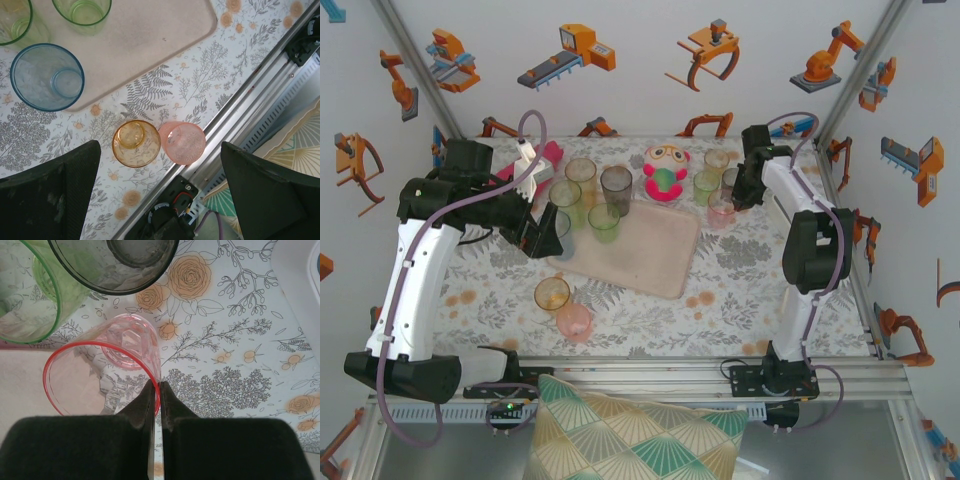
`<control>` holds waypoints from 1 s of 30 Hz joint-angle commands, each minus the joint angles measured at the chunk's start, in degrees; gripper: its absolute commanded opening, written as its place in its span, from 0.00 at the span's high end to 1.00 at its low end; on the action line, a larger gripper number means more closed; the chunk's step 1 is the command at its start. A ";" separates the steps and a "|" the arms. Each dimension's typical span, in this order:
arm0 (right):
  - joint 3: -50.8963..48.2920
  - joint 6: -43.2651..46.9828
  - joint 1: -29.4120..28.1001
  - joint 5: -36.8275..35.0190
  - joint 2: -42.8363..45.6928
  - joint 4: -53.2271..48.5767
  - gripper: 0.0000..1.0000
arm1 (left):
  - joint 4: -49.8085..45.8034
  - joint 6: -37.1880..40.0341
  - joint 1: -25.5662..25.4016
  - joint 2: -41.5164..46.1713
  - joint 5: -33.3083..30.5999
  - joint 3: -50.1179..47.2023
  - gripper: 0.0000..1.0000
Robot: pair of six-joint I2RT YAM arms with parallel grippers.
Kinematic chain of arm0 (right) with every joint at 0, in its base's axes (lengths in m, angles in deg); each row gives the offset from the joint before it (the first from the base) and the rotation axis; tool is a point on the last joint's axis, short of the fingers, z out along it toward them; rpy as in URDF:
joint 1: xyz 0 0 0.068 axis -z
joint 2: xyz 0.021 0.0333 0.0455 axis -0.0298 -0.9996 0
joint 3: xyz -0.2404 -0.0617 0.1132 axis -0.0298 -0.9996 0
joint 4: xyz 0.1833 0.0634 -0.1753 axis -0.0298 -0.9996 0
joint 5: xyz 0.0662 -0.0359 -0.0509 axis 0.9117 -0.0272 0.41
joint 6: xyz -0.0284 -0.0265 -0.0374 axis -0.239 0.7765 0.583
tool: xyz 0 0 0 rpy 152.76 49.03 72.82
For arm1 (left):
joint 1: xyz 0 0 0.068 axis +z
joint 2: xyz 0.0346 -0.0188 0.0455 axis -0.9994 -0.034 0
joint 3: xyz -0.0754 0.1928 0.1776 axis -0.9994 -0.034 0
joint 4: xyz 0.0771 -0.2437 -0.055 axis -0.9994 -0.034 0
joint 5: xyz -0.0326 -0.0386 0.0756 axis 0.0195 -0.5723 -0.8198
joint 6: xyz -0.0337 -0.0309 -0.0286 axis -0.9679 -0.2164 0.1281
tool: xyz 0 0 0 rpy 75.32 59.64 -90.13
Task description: Place the glasses into the tray
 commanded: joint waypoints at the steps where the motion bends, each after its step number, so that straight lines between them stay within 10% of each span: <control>1: 0.06 1.03 0.32 -1.01 3.83 -1.65 0.93 | 0.10 -0.75 0.12 0.39 -0.58 0.65 0.03; 16: -5.49 0.92 -3.09 -2.03 13.64 -2.78 0.93 | 1.51 -2.88 0.85 -0.26 -1.86 1.38 0.03; 30: -4.74 -3.72 -19.16 -6.32 19.43 -4.25 0.93 | 4.38 -7.22 5.02 0.00 -1.77 1.87 0.03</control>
